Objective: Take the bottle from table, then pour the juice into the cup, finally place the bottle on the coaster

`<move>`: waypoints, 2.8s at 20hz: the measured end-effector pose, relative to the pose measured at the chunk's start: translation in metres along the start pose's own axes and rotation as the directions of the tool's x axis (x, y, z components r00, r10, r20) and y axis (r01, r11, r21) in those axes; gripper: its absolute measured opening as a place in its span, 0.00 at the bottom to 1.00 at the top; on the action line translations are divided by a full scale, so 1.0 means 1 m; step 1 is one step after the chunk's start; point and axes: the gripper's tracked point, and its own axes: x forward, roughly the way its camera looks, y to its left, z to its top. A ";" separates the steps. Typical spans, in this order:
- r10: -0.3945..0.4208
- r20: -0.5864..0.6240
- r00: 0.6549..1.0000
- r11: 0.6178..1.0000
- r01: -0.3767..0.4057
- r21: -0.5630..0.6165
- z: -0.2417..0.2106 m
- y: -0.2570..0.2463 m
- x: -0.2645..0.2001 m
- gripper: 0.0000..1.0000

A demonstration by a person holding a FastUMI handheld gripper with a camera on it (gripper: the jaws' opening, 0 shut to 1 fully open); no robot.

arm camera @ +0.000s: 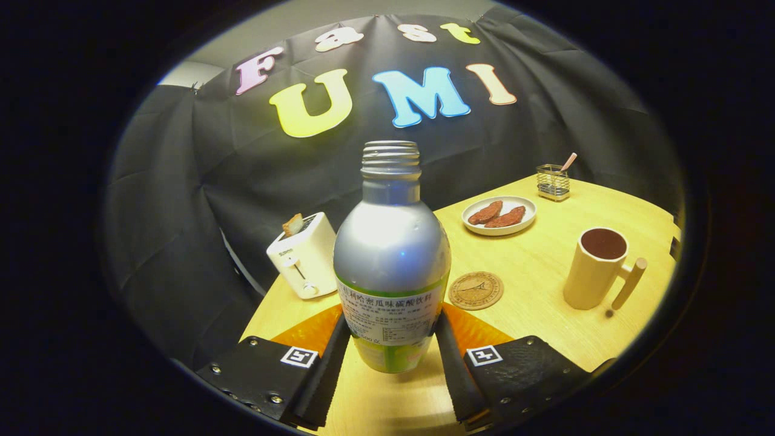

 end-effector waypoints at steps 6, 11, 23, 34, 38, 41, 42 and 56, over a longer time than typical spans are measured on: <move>0.032 0.001 0.999 0.991 -0.032 0.130 0.015 -0.015 0.005 0.75; 0.030 0.009 1.000 0.967 -0.031 0.255 0.026 -0.037 0.009 0.75; -0.047 0.060 0.997 0.766 -0.003 0.643 0.044 -0.102 0.005 0.75; -0.011 0.023 1.000 0.568 -0.013 0.823 0.037 -0.123 0.014 0.75; 0.032 0.016 0.999 0.469 -0.030 0.883 0.039 -0.119 0.014 0.75; 0.071 -0.006 0.997 0.433 -0.025 0.901 0.036 -0.114 0.016 0.75; 0.081 -0.012 0.997 0.422 -0.024 0.906 0.036 -0.113 0.015 0.75; 0.176 -0.048 0.983 0.247 0.003 0.969 0.033 -0.102 0.007 0.75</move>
